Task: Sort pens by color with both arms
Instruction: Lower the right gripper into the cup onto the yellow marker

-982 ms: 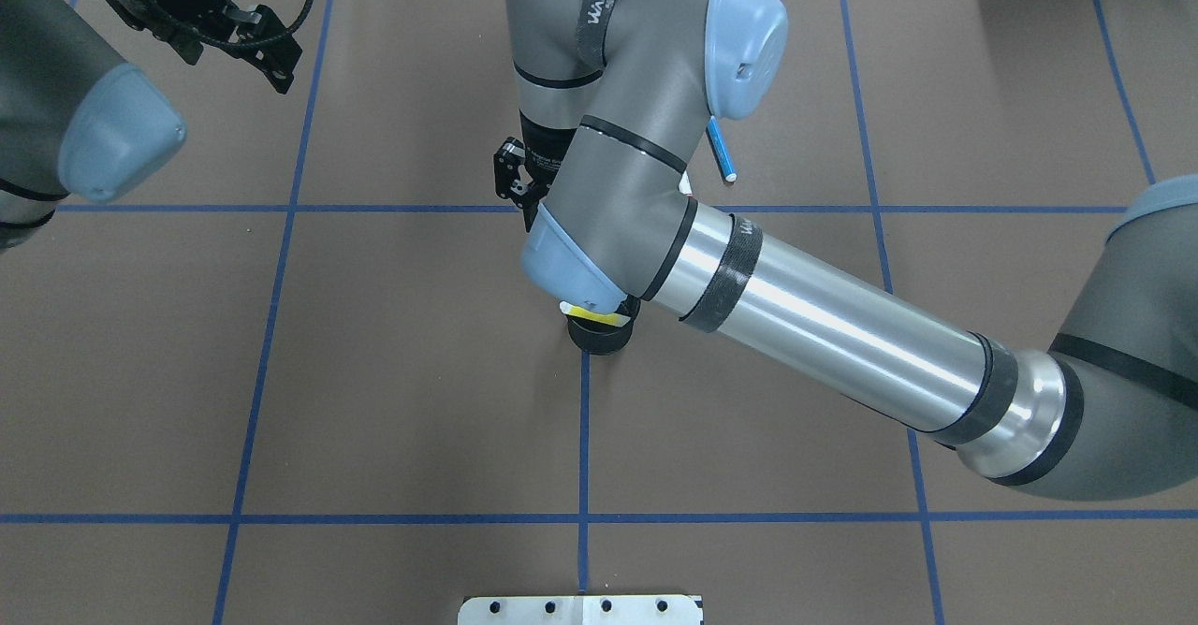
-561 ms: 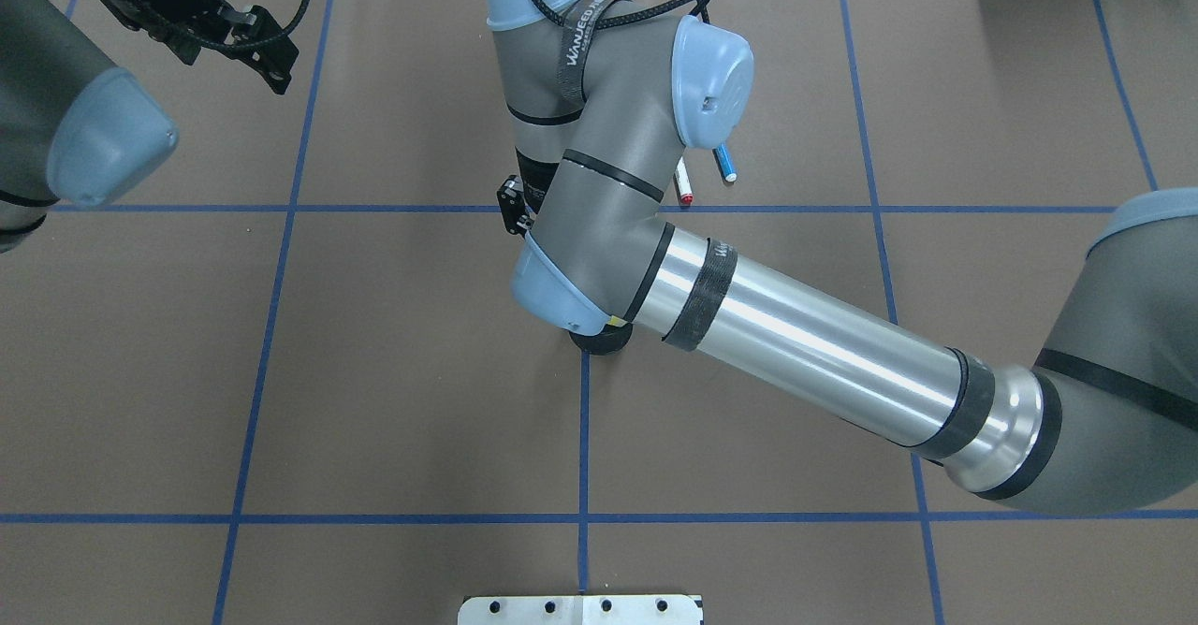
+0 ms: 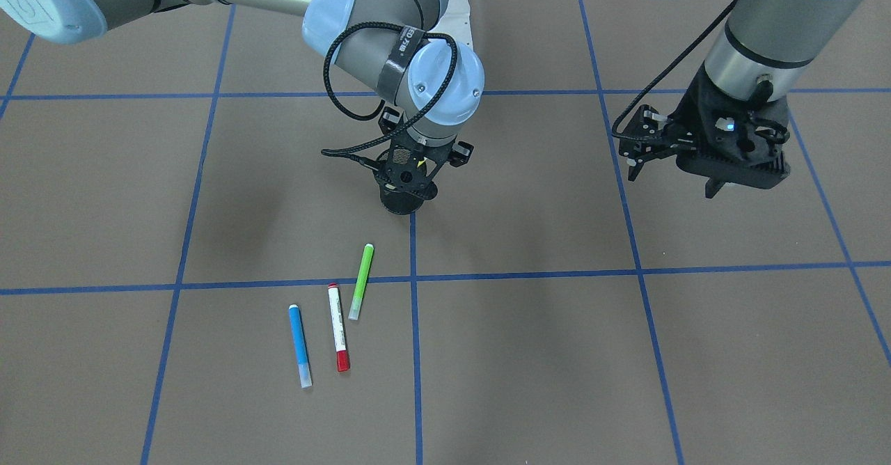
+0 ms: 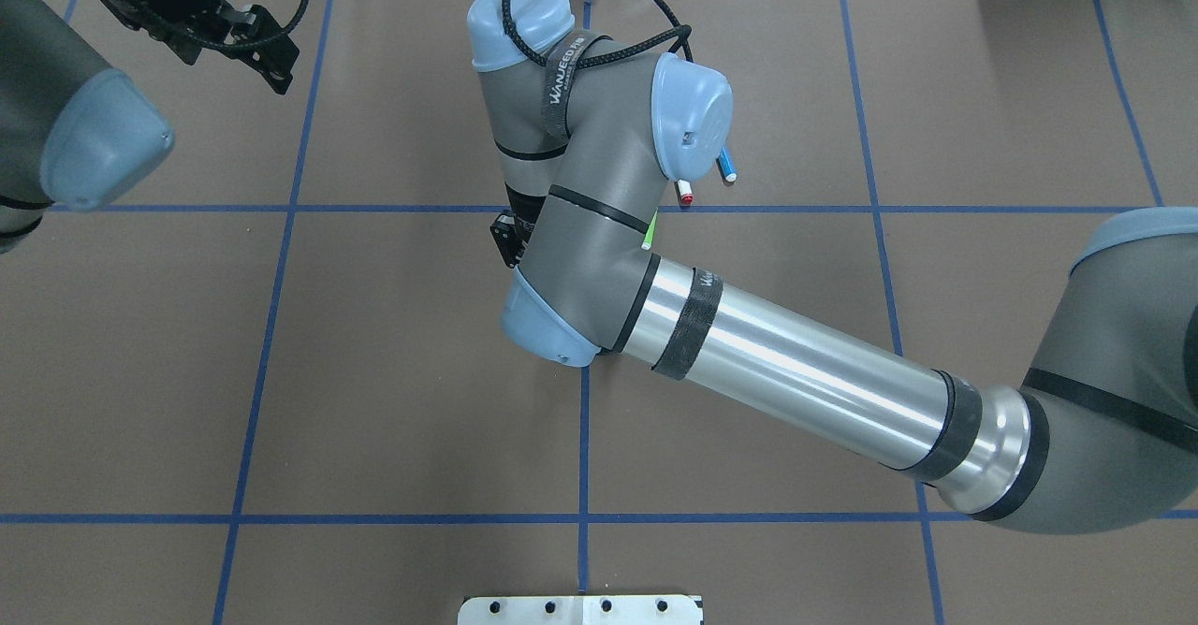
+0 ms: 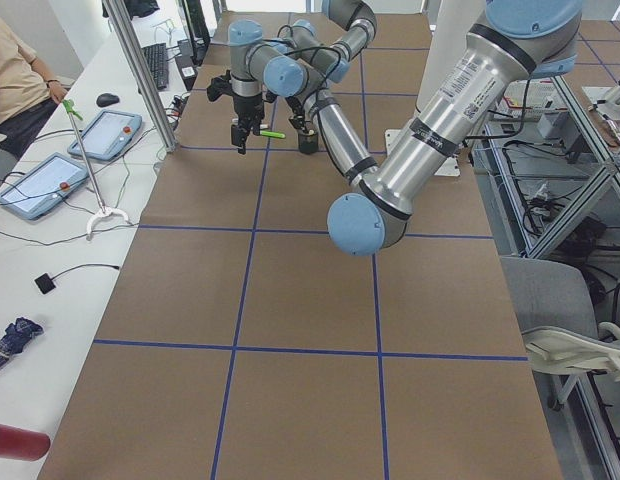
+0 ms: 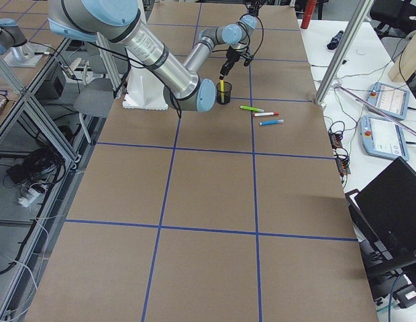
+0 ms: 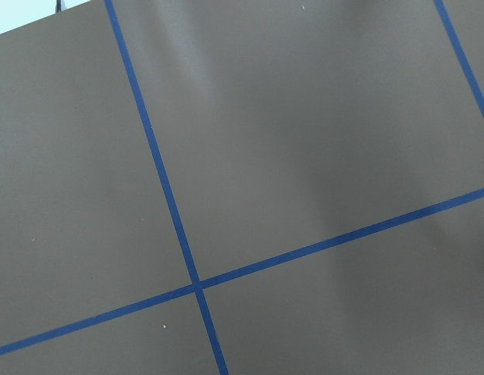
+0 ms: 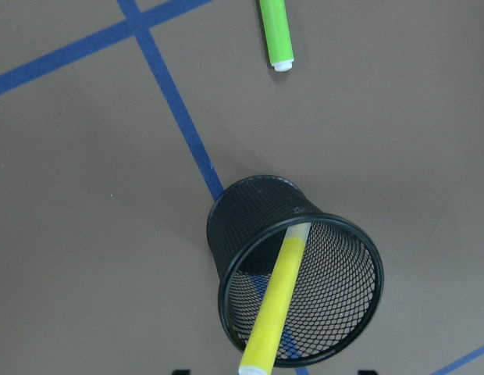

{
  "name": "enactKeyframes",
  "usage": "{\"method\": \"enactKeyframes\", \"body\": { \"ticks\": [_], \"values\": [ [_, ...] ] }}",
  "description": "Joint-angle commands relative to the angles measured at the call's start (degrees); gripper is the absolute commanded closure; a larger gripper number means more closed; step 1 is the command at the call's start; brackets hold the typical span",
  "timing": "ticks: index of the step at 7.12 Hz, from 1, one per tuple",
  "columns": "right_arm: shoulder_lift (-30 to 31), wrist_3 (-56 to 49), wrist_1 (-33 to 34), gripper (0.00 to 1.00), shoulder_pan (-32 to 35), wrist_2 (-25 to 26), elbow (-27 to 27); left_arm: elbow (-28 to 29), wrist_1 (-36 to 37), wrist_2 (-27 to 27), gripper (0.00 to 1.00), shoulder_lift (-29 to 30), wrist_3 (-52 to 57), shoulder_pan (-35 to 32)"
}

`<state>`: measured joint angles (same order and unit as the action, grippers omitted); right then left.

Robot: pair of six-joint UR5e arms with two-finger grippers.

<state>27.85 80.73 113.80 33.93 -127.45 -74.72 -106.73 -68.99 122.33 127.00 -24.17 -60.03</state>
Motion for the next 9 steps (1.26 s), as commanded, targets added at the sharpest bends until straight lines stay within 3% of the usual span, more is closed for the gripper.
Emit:
{"method": "enactKeyframes", "body": {
  "ticks": [1,4,7,9],
  "values": [
    [-0.07,0.04,-0.16,0.38,-0.35,1.15,1.24,0.03,0.0,0.01,0.01,-0.09,0.0,0.0],
    [-0.34,0.04,-0.6,0.43,-0.79,2.56,1.77,0.03,0.0,0.01,0.01,-0.09,0.0,0.0],
    [-0.42,-0.05,-0.95,0.6,-1.06,2.65,2.13,0.03,0.0,0.01,0.01,-0.09,0.0,0.0],
    [-0.42,-0.05,-0.95,0.9,-1.14,2.65,2.13,-0.06,0.0,0.01,0.01,-0.09,0.0,0.0]
  ]
}}
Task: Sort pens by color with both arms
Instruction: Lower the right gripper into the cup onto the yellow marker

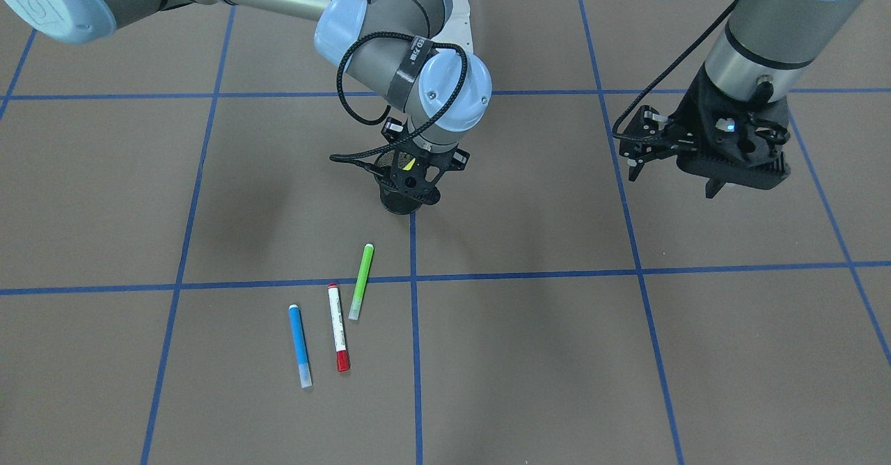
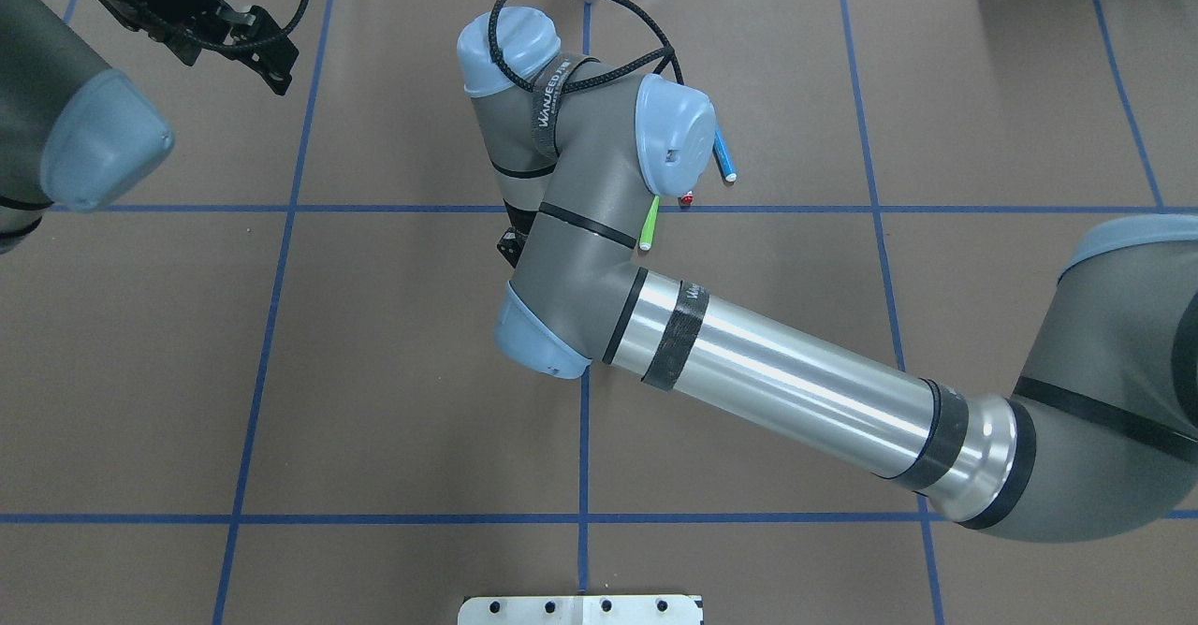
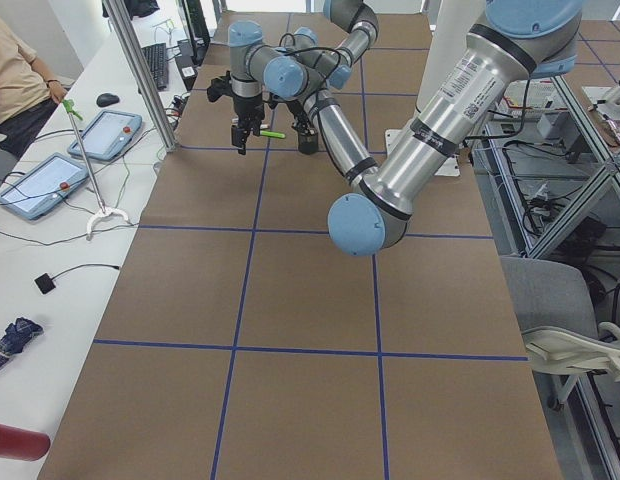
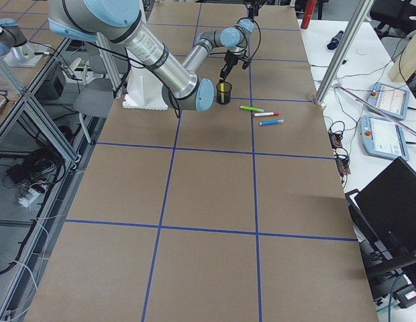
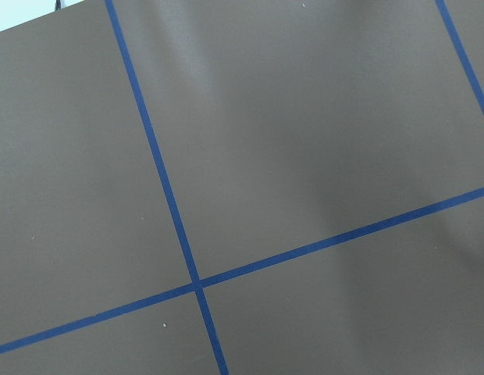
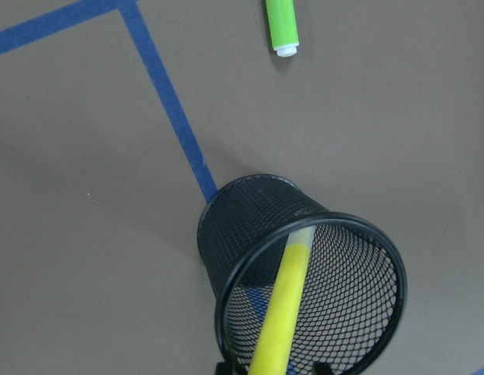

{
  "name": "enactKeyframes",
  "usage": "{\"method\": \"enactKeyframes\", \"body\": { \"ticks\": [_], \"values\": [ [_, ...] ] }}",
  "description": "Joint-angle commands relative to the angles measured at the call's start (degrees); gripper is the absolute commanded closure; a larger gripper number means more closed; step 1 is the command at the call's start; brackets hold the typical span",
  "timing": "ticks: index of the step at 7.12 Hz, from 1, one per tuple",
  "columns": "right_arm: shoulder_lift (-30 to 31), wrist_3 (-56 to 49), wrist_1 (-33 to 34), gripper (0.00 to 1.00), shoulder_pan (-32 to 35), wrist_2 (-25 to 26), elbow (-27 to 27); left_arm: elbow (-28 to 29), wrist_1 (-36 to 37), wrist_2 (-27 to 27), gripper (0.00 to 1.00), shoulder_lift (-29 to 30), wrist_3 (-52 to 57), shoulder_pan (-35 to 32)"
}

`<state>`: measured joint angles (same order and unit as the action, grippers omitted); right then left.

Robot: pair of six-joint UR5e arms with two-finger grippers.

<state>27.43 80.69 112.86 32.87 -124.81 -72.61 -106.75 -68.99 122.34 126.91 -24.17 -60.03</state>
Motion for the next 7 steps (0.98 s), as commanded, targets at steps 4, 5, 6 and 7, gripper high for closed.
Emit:
{"method": "enactKeyframes", "body": {
  "ticks": [4,5,6,7],
  "values": [
    [-1.06,-0.27,0.08,1.0,0.0,0.79,-0.16,-0.04,0.0,0.09,0.01,0.0,0.0,0.0],
    [-1.23,-0.28,0.08,1.0,0.0,2.36,-0.86,-0.04,0.0,0.09,0.01,0.0,0.0,0.0],
    [-1.32,-0.28,0.25,1.0,0.08,3.6,-1.91,-0.04,0.0,0.09,0.01,0.0,0.0,0.0],
    [-1.24,-0.54,0.52,1.0,0.26,5.17,-3.4,0.05,0.09,0.09,0.01,0.0,0.0,0.0]
  ]
}}
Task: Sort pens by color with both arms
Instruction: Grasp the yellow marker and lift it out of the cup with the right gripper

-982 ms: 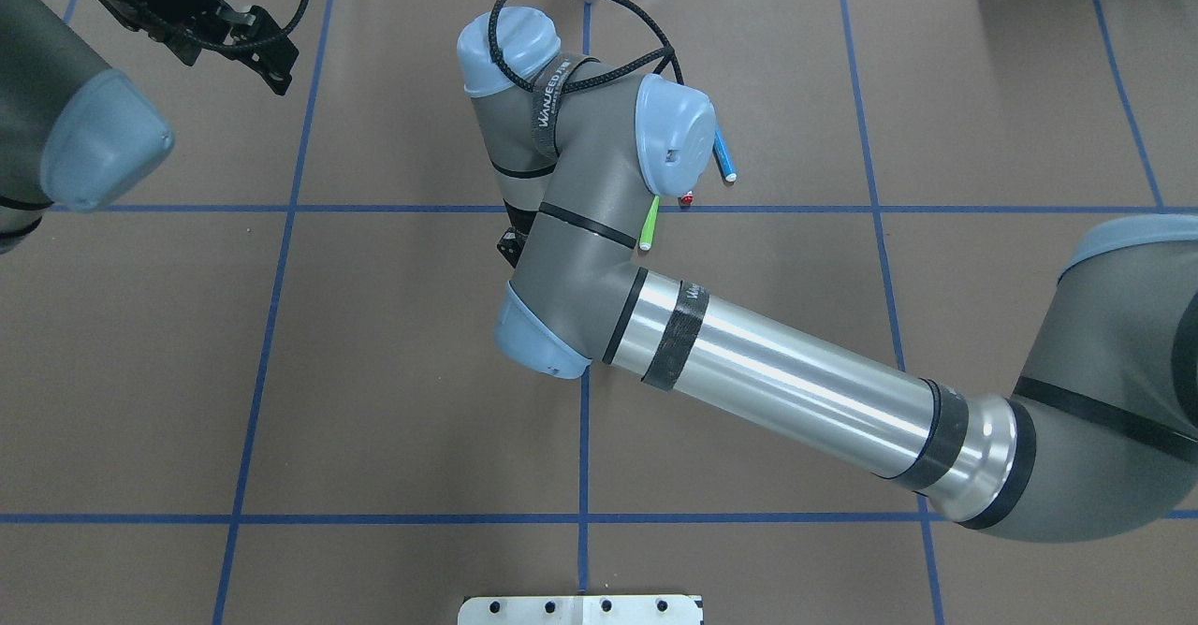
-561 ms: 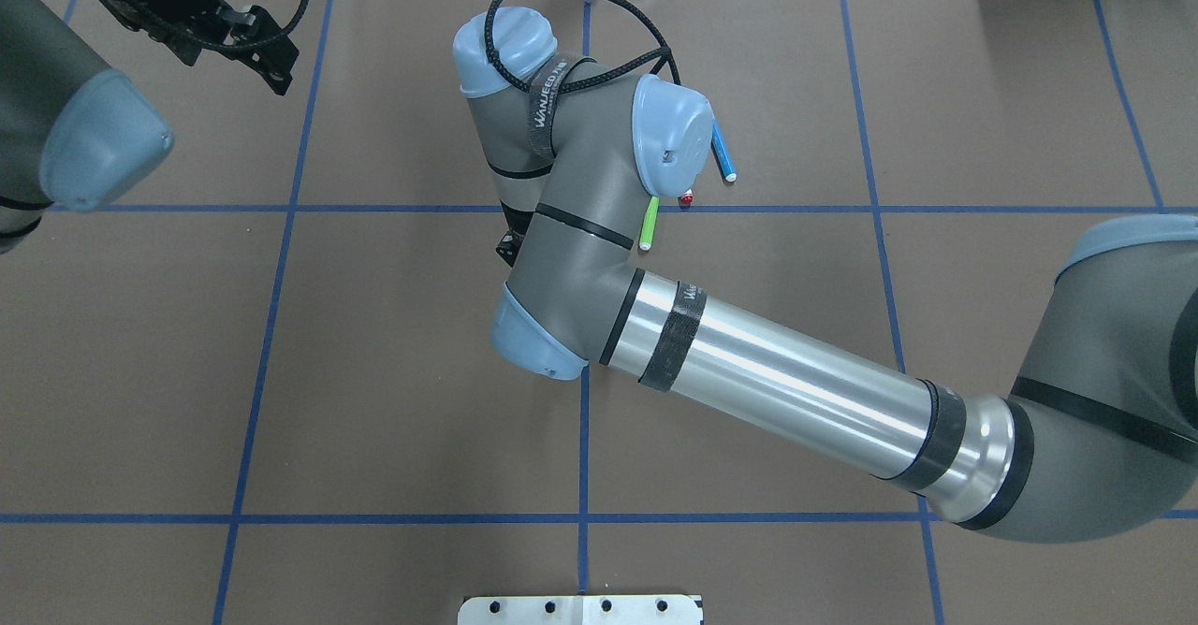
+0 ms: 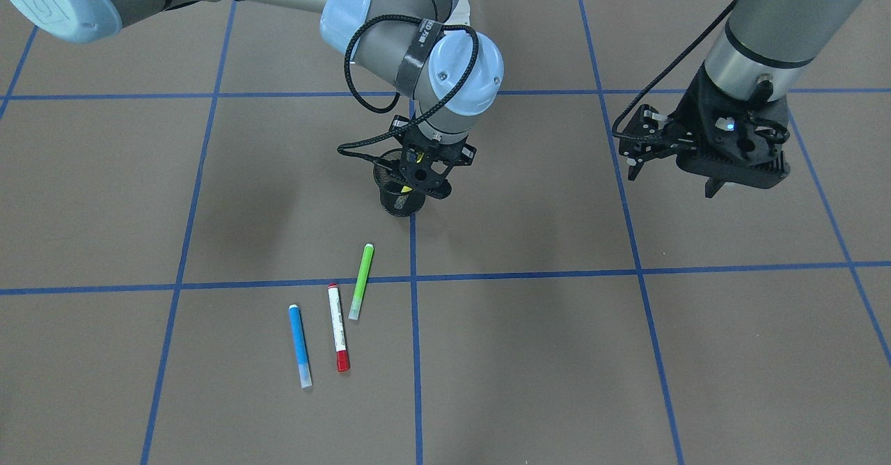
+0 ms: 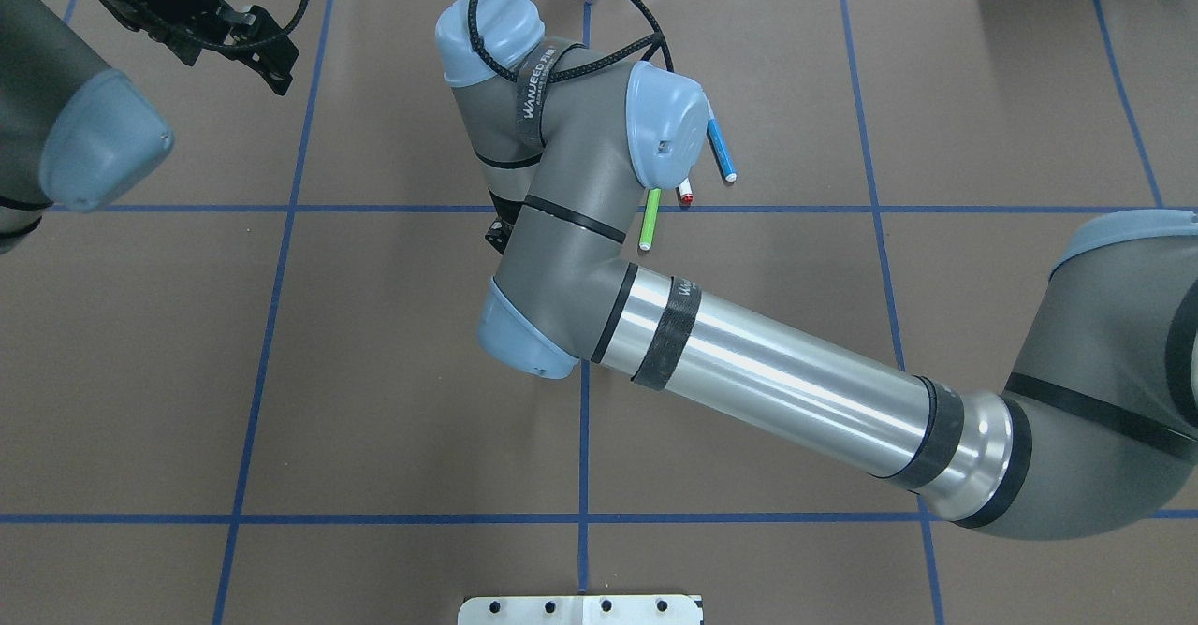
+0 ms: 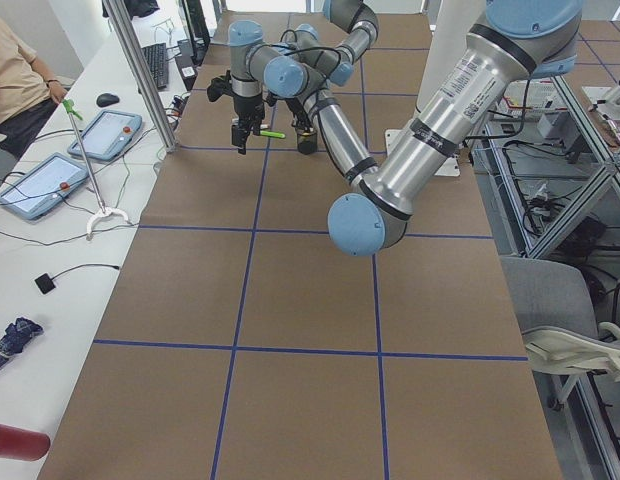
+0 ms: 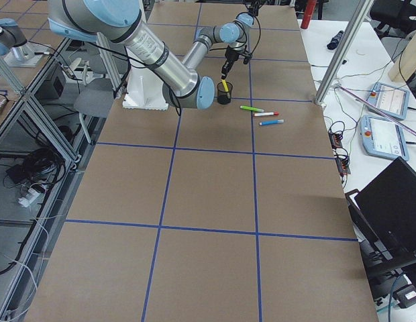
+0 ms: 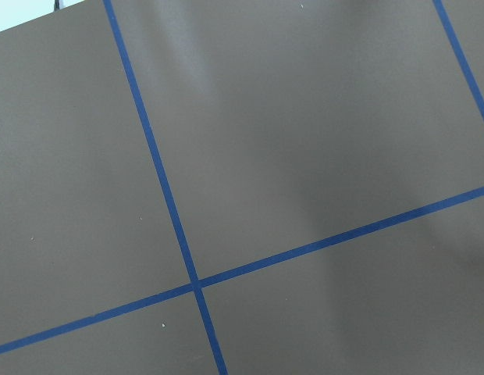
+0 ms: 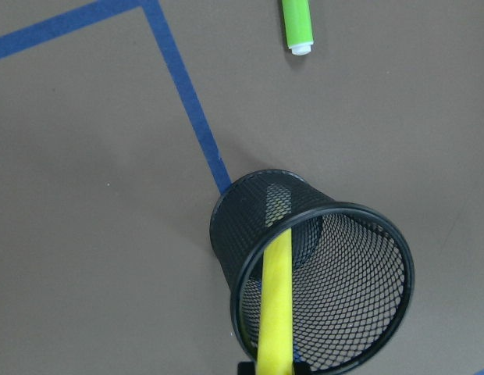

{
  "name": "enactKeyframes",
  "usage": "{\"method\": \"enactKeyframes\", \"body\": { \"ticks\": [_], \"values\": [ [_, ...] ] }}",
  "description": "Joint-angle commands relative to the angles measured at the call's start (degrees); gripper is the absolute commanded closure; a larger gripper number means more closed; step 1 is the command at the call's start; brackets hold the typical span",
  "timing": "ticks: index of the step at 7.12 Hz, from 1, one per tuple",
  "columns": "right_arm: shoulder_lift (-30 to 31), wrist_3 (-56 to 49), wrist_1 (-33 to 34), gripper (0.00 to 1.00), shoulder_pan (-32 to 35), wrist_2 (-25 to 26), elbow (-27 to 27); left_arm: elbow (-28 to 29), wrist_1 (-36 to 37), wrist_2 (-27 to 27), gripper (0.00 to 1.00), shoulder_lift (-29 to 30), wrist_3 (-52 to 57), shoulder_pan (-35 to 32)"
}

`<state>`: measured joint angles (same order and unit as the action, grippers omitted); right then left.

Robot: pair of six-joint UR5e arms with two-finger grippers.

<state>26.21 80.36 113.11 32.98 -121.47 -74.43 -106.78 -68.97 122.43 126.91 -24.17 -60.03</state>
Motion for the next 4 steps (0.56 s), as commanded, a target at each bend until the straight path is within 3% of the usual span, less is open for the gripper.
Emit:
{"method": "enactKeyframes", "body": {
  "ticks": [1,4],
  "values": [
    [0.16,-0.38,0.61,1.0,0.5,3.68,-4.03,0.08,0.07,0.0,0.01,0.0,0.0,0.0],
    [0.25,-1.08,6.5,1.0,0.94,12.55,-15.63,0.08,0.07,1.57,0.01,0.0,-0.62,0.09]
  ]
}}
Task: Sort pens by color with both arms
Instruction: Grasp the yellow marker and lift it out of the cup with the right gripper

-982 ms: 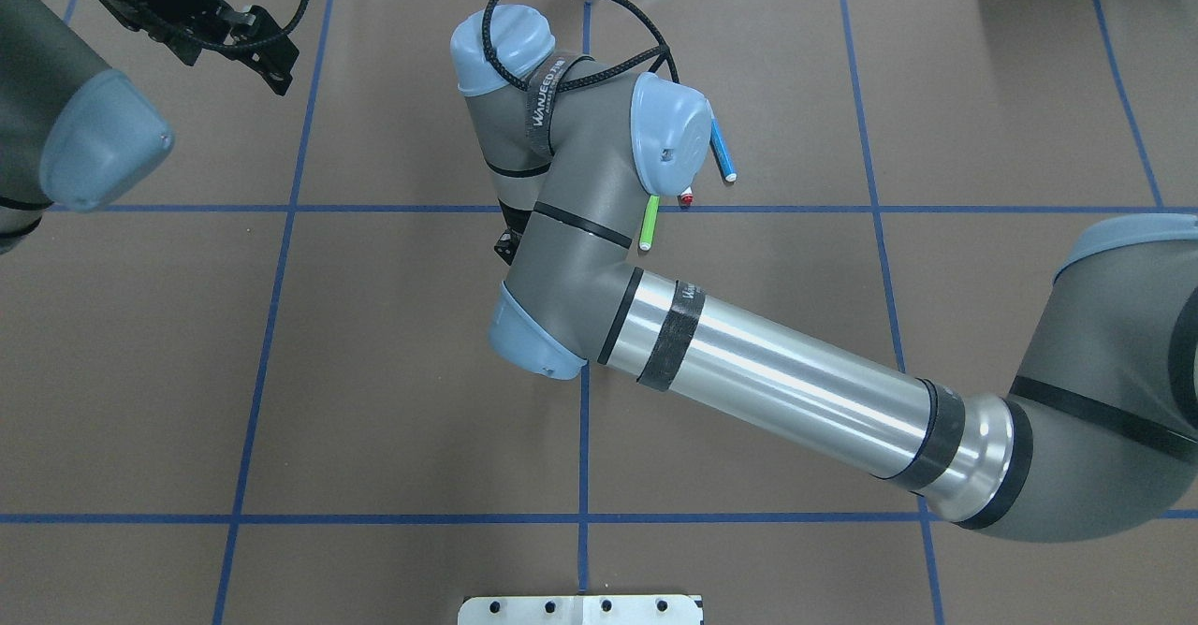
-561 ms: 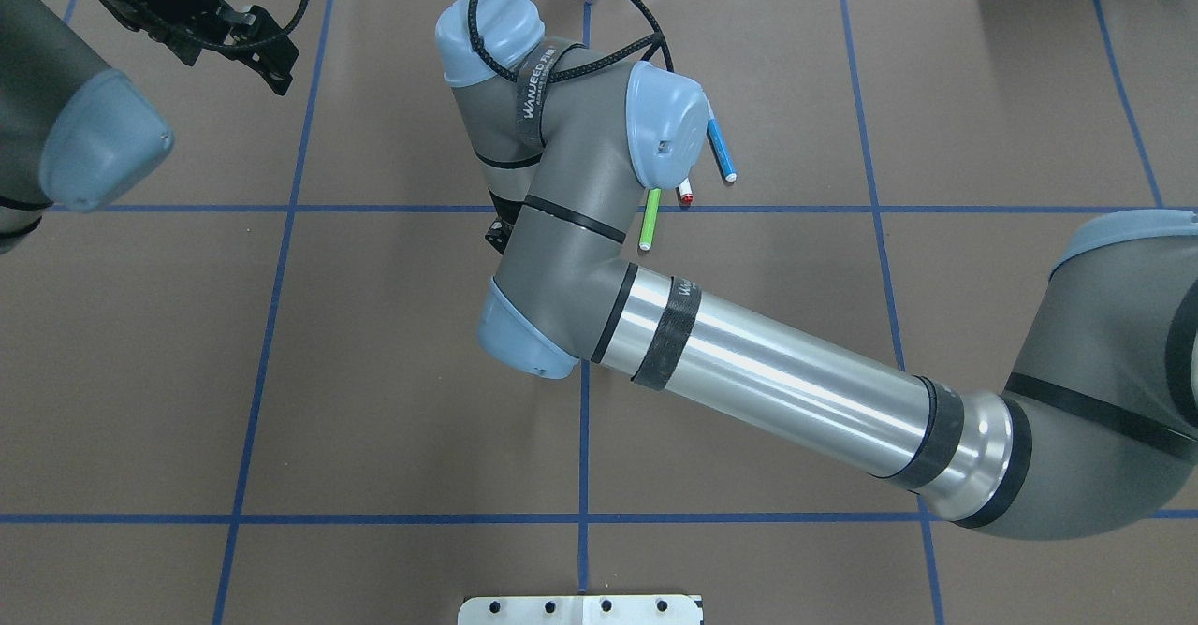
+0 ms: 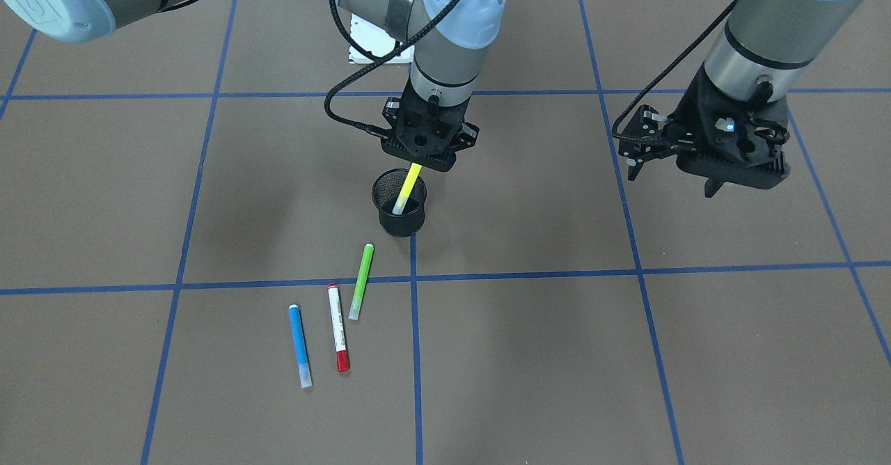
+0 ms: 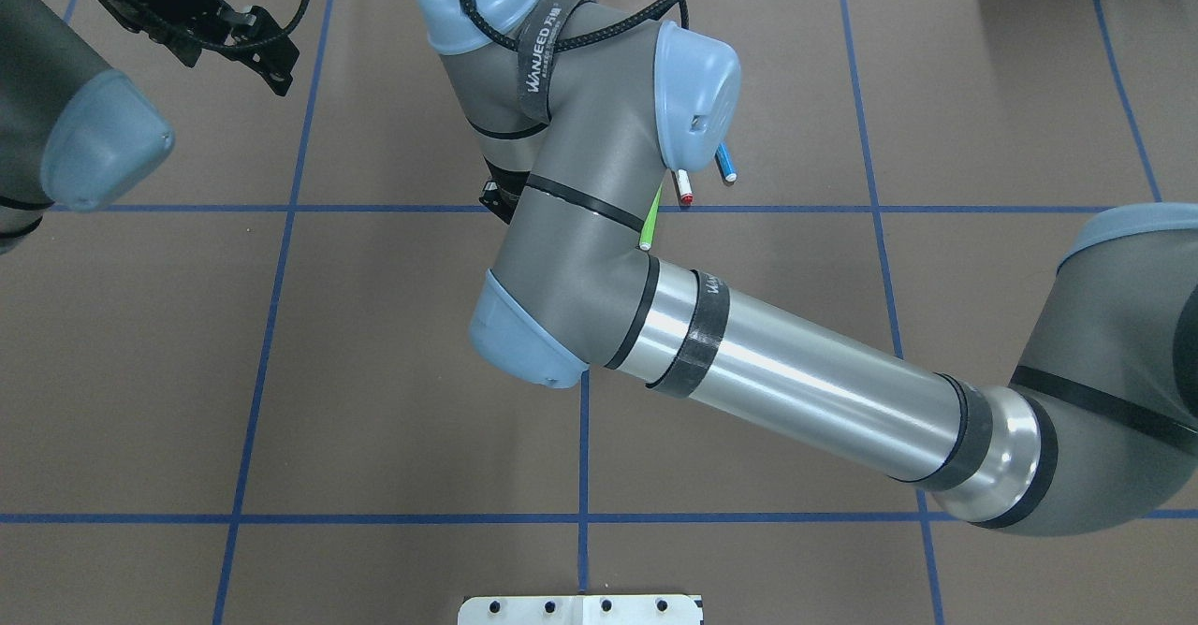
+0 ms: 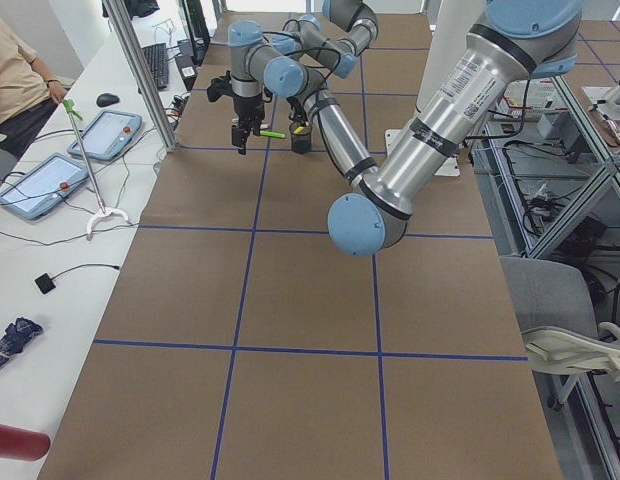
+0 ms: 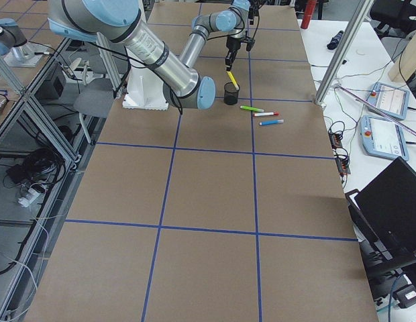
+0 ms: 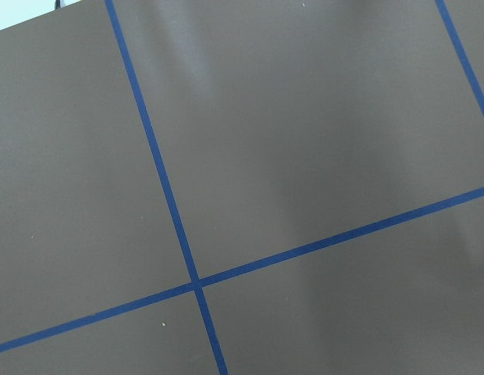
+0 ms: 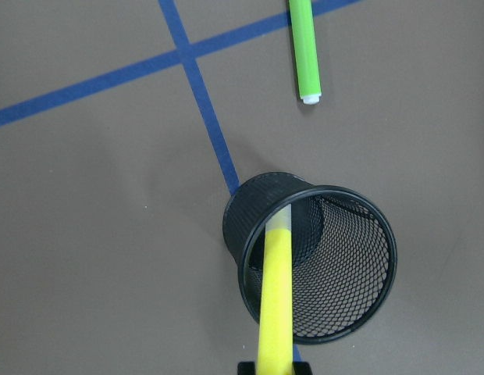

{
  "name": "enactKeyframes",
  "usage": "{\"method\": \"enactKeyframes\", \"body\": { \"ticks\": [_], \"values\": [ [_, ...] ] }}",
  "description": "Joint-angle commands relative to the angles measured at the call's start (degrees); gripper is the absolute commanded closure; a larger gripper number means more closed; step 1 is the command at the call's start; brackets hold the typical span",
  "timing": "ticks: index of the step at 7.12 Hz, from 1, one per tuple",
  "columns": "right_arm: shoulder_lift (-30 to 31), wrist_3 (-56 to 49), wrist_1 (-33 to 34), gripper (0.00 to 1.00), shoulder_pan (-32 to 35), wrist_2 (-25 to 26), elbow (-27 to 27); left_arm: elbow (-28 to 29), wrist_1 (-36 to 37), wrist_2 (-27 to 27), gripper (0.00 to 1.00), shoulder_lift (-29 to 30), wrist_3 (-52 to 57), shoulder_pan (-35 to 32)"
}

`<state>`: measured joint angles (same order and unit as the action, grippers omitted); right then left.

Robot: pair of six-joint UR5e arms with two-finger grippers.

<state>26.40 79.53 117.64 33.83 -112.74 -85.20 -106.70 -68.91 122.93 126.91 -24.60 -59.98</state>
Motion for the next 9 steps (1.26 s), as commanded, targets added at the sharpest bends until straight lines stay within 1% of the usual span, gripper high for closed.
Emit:
{"method": "enactKeyframes", "body": {
  "ticks": [1,2,3,4,5,6,7,8,9],
  "values": [
    [0.06,-0.25,1.98,1.0,0.09,7.85,-6.54,0.0,0.09,1.08,0.01,0.0,-0.28,0.04],
    [0.23,-1.38,1.8,1.0,0.09,12.15,-6.65,0.09,0.09,1.09,0.01,0.0,-0.28,-0.05],
    [0.5,-5.14,1.28,1.0,0.09,15.68,-6.47,0.09,0.09,1.09,0.01,0.0,-0.36,-0.05],
    [1.54,-7.26,-0.9,1.0,0.09,18.5,-6.04,0.18,0.09,1.17,0.01,0.0,-0.36,-0.05],
    [4.77,-8.07,-11.19,1.0,0.09,19.92,-4.2,0.26,0.0,1.17,0.01,0.0,-0.36,-0.05],
    [5.76,-9.12,-20.08,1.0,-0.17,22.28,0.77,0.53,-0.17,1.09,0.01,-0.09,-0.36,-0.05],
    [5.51,-9.48,-24.7,1.0,-0.61,25.09,5.52,0.62,-0.26,1.17,0.01,-0.09,-0.36,0.04],
    [5.94,-10.79,-26.57,1.0,-1.22,27.9,7.48,0.96,-0.35,1.17,0.01,-0.09,-0.28,0.04],
    [6.21,-11.15,-27.02,1.0,-2.62,32.28,8.55,1.23,-0.61,1.17,0.01,0.0,-0.28,0.04]
  ]
}}
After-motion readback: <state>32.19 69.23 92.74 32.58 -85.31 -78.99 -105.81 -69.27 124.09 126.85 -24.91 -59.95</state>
